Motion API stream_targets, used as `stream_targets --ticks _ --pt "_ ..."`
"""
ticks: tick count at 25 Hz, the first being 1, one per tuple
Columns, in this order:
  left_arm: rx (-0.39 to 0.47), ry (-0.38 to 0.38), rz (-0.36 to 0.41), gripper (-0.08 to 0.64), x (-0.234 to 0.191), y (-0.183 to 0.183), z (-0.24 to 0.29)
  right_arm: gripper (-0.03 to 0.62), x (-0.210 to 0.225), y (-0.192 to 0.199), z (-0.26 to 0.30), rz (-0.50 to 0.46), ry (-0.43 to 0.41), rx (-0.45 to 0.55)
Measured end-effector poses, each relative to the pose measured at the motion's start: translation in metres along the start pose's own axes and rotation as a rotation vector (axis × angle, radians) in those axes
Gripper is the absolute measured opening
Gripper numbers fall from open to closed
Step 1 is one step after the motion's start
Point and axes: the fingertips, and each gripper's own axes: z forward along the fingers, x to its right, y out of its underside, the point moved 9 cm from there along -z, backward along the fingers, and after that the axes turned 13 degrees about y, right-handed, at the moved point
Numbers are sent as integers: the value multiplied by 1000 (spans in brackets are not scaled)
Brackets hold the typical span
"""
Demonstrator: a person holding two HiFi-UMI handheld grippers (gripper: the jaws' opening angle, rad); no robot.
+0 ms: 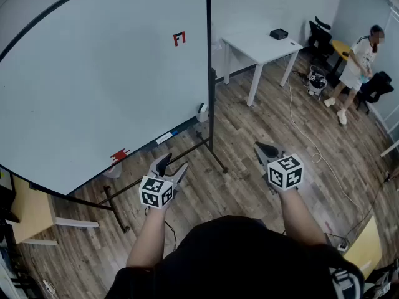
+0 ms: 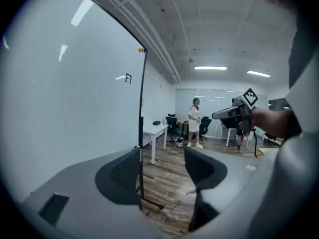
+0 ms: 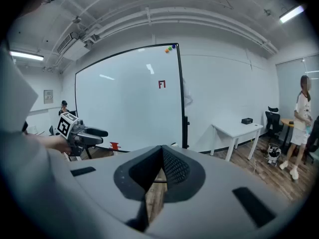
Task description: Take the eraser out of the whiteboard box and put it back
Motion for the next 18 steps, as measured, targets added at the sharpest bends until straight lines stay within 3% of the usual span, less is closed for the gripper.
stream_targets --ticks 8,18 --pt "21 -24 10 282 -15 -9 2 -6 5 1 12 16 -1 -10" --pt "-4 -38 13 282 -36 -21 42 -6 32 -2 57 35 -32 5"
